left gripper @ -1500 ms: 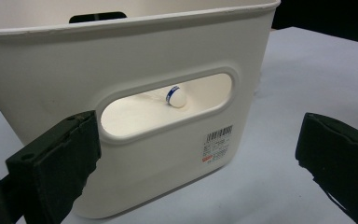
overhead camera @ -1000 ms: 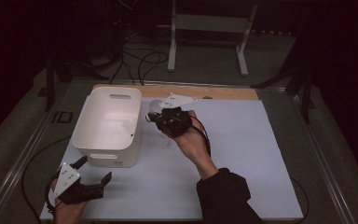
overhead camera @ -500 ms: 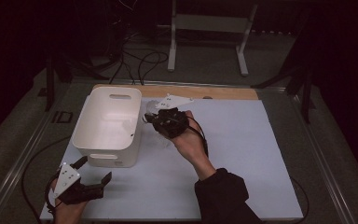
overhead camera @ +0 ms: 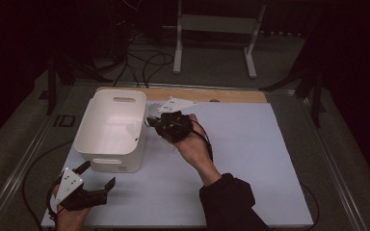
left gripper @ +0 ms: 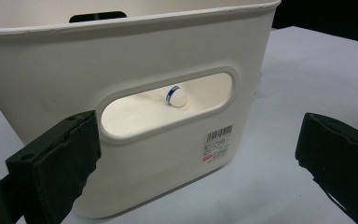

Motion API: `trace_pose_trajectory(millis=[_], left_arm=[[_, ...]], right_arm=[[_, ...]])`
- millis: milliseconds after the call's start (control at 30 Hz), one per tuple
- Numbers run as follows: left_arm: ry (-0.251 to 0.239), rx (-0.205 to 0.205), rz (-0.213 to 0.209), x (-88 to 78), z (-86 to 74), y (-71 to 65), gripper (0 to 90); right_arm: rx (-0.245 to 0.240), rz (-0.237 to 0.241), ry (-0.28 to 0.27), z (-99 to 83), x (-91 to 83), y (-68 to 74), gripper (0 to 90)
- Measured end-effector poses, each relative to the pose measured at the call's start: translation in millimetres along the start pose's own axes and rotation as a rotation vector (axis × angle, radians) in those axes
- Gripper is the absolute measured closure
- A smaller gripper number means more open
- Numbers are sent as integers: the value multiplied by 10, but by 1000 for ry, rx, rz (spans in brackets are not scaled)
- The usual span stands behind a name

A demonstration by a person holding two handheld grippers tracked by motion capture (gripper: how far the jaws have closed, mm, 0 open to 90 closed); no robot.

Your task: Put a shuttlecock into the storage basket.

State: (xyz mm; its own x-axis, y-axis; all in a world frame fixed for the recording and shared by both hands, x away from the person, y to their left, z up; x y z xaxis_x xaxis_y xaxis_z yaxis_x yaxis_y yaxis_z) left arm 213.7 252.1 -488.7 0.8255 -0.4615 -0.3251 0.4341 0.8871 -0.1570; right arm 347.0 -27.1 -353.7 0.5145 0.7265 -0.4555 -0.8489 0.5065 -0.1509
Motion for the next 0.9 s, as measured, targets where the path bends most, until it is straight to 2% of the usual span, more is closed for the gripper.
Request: trace_pose_trajectory(millis=[900], left_arm=[[2,1,0,1,0,1,8]], right_arm=[[-7,25,-10,57,77,57,883]])
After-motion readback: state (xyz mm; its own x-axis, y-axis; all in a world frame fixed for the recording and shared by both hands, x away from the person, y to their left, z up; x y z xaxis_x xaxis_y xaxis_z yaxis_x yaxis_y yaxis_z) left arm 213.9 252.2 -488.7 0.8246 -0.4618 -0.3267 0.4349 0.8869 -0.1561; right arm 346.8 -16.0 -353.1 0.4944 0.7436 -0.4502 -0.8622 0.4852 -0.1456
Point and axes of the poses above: each handheld gripper's, and its own axes: x roughly forward along the jaws, z roughly out of its top, y roughly to its left, the point moved 1 cm from there along x, roughly forward along the jaws, and after that the axes turned 10 degrees about -x, right-handed, at the moved point
